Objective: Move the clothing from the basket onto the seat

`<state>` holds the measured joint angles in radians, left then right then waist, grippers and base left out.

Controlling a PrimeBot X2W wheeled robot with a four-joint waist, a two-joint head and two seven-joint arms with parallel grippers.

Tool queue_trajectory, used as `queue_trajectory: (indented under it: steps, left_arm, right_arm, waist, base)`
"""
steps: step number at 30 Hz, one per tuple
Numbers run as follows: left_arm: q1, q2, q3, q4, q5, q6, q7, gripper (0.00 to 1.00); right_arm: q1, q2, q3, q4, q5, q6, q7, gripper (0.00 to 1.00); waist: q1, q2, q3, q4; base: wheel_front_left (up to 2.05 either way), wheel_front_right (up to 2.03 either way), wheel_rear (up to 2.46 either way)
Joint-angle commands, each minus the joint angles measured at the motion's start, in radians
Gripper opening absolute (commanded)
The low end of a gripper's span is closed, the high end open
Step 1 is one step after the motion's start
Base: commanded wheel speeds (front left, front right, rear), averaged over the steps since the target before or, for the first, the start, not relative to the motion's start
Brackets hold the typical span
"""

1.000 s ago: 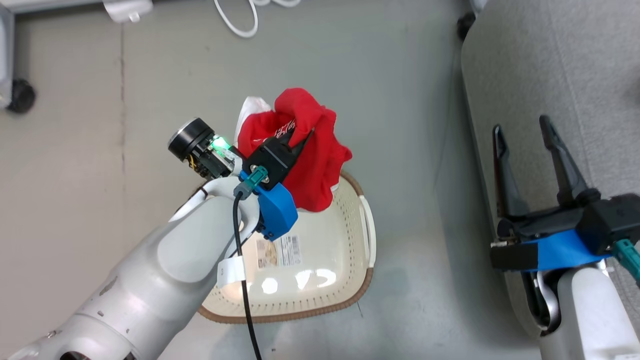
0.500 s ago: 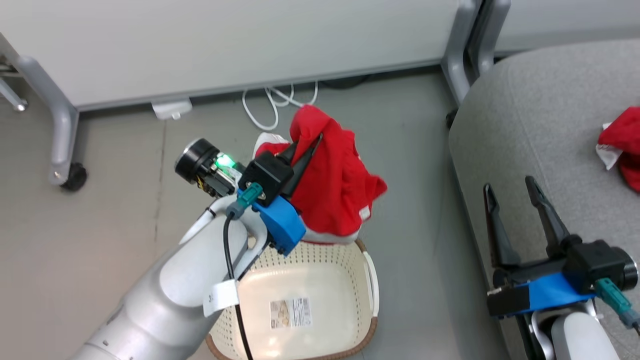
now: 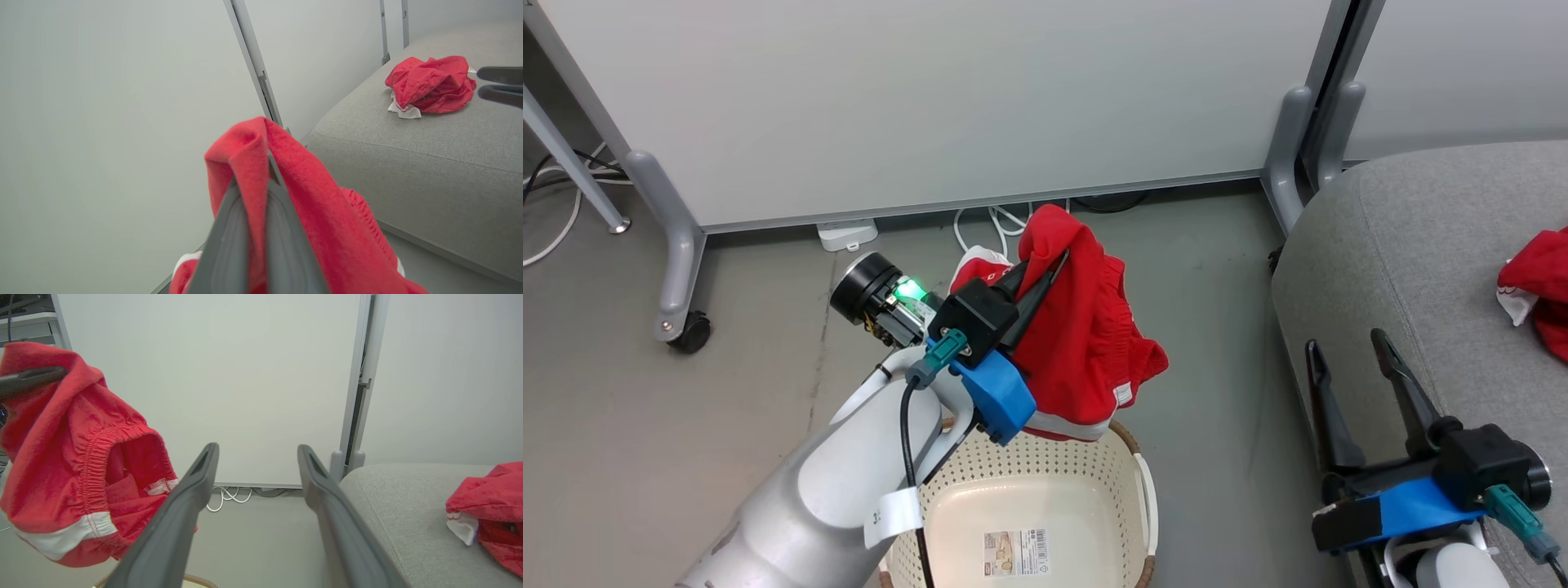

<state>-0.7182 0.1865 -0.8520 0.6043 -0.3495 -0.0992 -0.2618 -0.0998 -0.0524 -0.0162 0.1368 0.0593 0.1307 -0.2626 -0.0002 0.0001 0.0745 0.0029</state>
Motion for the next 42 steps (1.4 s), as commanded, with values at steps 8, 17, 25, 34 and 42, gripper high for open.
queue_trajectory:
  steps: [8,17,25,34,42]
  left_arm:
    - [-0.011,-0.011,0.022,-0.007,0.025,-0.008,-0.005,0.00]
    - [-0.033,-0.027,0.021,-0.007,0.045,-0.014,-0.005,0.00]
    - [-0.060,-0.057,0.008,-0.008,0.066,-0.022,-0.005,0.00]
    - [-0.089,-0.086,0.000,-0.025,0.078,-0.025,-0.005,0.00]
    - [-0.099,-0.105,-0.003,-0.053,0.079,-0.030,-0.005,0.00]
  right_arm:
    - [-0.071,0.003,0.130,-0.013,0.024,0.000,-0.003,1.00]
    - [-0.195,0.002,0.284,0.037,0.064,0.000,-0.003,1.00]
    - [-0.309,0.002,0.367,0.145,0.083,0.000,-0.003,1.00]
    - [-0.435,0.001,0.400,0.324,0.033,0.000,-0.003,1.00]
    - [-0.513,0.001,0.421,0.465,0.026,0.000,-0.003,0.00]
  waist:
    - [0.0002,-0.0001,0.013,0.001]
    - [0.0002,-0.0001,0.044,0.013]
    - [0.0002,-0.0001,0.083,0.044]
    - [0.0002,-0.0001,0.116,0.072]
    - [0.0002,-0.0001,0.124,0.094]
  base:
    - [0.00,0.00,0.00]
    - [0.00,0.00,0.00]
    - [0.00,0.00,0.00]
    - [0.00,0.00,0.00]
    - [0.00,0.00,0.00]
